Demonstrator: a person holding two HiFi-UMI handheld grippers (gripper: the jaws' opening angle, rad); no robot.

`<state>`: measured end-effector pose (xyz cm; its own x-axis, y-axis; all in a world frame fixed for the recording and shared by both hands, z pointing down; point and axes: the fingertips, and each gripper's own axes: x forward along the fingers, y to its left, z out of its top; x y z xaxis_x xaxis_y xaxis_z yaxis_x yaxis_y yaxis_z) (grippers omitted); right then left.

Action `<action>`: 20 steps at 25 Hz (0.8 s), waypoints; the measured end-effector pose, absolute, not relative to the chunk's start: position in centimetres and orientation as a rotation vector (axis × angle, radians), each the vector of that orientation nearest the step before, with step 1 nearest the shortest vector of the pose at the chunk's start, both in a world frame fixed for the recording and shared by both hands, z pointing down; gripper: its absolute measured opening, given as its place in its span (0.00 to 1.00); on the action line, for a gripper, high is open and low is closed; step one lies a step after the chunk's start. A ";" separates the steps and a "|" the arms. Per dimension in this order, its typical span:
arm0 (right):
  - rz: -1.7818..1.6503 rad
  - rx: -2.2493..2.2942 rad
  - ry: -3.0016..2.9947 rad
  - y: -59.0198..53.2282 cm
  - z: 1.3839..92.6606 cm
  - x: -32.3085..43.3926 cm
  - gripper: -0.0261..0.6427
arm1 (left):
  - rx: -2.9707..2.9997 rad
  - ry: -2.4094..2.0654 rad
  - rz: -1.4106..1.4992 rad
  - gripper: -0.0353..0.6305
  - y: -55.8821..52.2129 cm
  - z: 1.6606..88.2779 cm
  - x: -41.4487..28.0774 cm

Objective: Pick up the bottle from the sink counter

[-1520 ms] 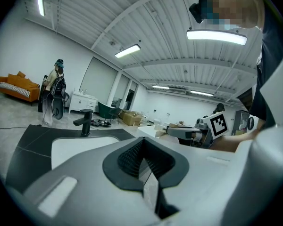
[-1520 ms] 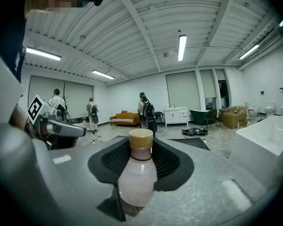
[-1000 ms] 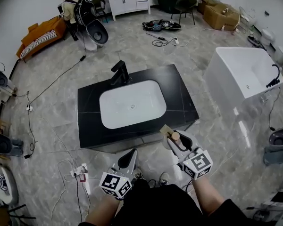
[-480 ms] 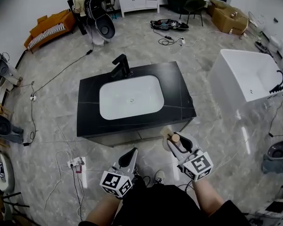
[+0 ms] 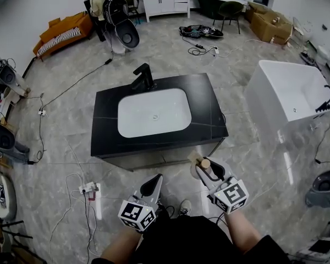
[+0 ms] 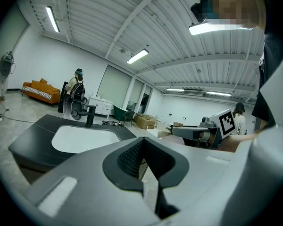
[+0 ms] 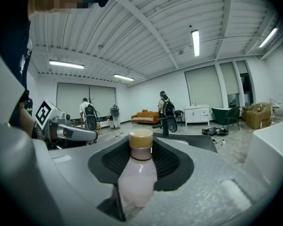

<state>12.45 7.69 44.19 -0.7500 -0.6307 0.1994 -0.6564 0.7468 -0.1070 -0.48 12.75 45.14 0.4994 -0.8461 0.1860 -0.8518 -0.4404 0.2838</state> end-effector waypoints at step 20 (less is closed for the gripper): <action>0.231 1.027 -2.805 7.1 43.9 12.0 0.25 | 2.421 -1.440 0.040 0.06 12.4 44.6 -1.2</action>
